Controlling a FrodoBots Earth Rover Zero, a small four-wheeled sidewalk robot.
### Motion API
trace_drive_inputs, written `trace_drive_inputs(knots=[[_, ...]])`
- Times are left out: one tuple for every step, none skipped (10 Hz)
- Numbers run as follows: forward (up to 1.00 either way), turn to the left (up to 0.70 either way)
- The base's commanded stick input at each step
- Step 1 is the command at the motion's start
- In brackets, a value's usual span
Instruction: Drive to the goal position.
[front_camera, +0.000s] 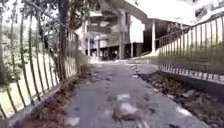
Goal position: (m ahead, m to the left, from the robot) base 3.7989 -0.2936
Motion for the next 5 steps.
trace_drive_inputs(knots=[[0.70,0.15],[0.70,0.19],[0.70,0.13],[0.70,0.10],[0.70,0.10]])
